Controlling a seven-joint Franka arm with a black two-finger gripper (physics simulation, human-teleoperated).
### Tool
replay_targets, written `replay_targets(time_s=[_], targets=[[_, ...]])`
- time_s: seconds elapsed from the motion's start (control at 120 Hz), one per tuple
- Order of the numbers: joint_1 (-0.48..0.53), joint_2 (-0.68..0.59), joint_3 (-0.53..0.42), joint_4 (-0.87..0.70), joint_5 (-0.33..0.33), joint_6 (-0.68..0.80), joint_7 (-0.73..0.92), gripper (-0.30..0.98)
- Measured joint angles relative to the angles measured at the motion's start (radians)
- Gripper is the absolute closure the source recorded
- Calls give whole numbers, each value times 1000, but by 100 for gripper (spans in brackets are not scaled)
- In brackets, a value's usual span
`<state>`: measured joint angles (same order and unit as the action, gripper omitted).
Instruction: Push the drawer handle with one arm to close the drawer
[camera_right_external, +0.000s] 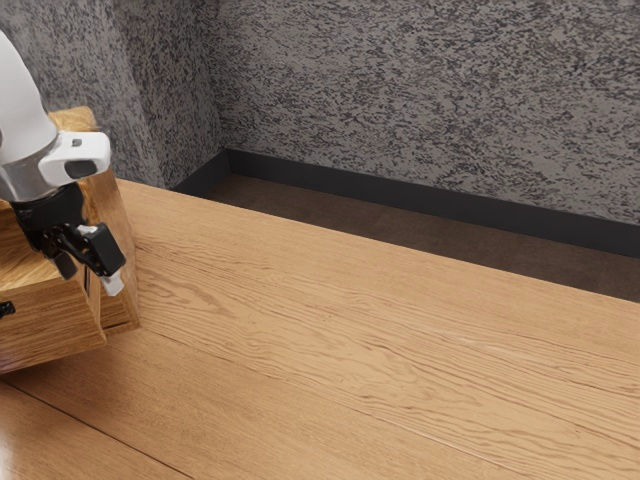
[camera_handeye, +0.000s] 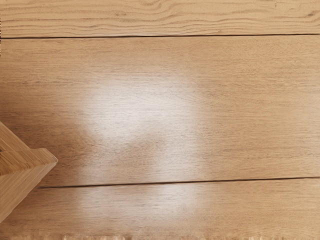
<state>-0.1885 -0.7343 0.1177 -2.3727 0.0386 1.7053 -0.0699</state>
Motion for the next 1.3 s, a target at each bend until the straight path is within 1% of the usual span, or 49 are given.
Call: replay_targets(time_s=[0.067, 0.158, 0.25, 0.292, 0.375, 0.458, 0.533, 0.633, 0.717, 0.8, 0.908, 1.092, 1.192, 1.3], targets=[[36, -140, -14, -111, -6, 11, -5, 2], [41, -284, -18, -181, -9, -15, -12, 2], [48, -371, 11, -262, -11, -40, -29, 2], [34, -418, 15, -291, -12, -59, -54, 2], [-13, -496, 42, -310, -12, -116, -138, 2], [-11, -538, 54, -323, -9, -173, -233, 2], [-3, -556, 56, -333, 6, -221, -313, 2], [2, -561, 86, -336, 54, -265, -403, 2], [28, -559, 96, -336, 97, -285, -464, 2], [52, -548, 101, -340, 135, -269, -507, 2], [74, -520, 106, -345, 167, -245, -554, 2], [121, -500, 121, -346, 204, -218, -615, 2], [127, -478, 147, -346, 226, -199, -642, 2], [139, -469, 154, -346, 237, -179, -667, 2]])
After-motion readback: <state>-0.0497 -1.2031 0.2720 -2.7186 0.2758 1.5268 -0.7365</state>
